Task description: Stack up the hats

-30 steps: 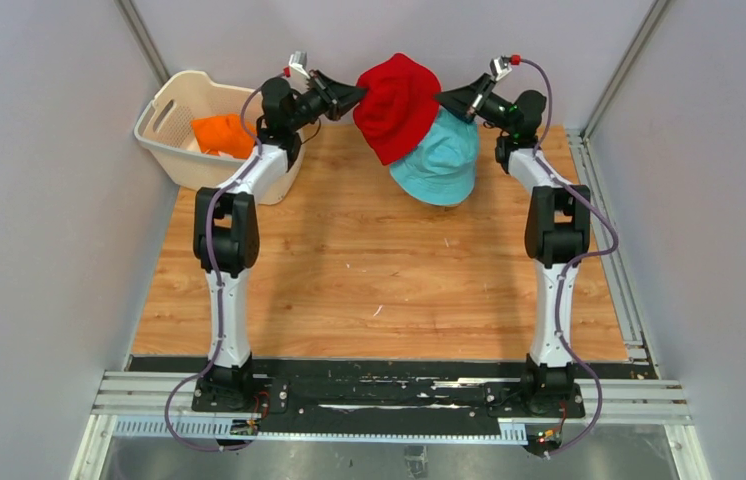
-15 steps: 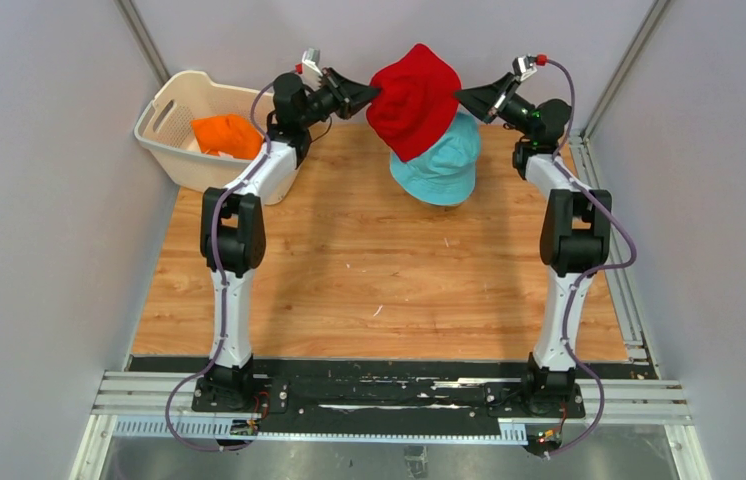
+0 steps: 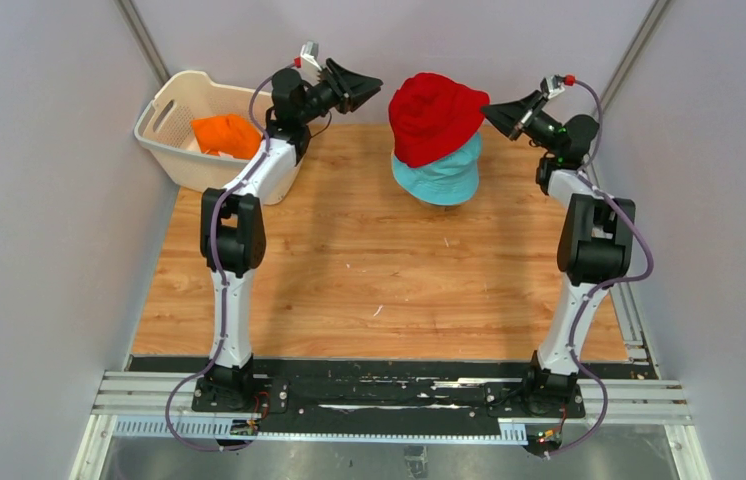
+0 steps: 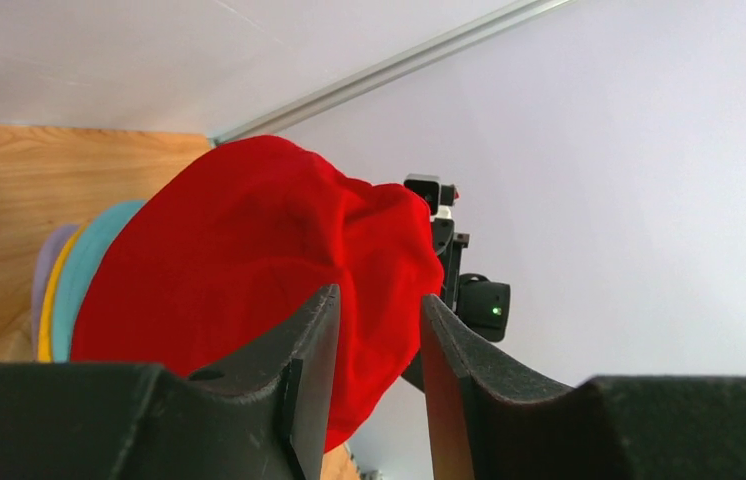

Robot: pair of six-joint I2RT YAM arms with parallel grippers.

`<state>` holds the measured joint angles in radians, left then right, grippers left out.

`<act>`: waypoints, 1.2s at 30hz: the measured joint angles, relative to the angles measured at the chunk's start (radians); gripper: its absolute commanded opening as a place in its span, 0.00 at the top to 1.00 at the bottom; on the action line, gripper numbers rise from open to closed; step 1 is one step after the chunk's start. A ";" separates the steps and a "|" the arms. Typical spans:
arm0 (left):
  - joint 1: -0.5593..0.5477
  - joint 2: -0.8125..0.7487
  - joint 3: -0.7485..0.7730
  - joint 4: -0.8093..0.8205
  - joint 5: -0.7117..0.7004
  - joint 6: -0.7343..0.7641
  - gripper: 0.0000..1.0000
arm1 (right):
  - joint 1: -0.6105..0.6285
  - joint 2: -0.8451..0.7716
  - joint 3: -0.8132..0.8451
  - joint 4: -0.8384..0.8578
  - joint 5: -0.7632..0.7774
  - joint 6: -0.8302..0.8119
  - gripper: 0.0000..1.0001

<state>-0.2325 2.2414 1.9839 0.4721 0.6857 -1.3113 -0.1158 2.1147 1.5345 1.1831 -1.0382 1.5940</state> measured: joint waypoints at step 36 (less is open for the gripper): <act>-0.106 -0.091 -0.166 -0.351 -0.145 0.483 0.54 | -0.087 -0.082 -0.124 -0.930 0.016 -0.871 0.99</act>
<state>-0.3386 2.1502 1.8175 0.1211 0.5404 -0.8284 -0.2031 2.0327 1.4109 0.2531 -1.0225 0.7235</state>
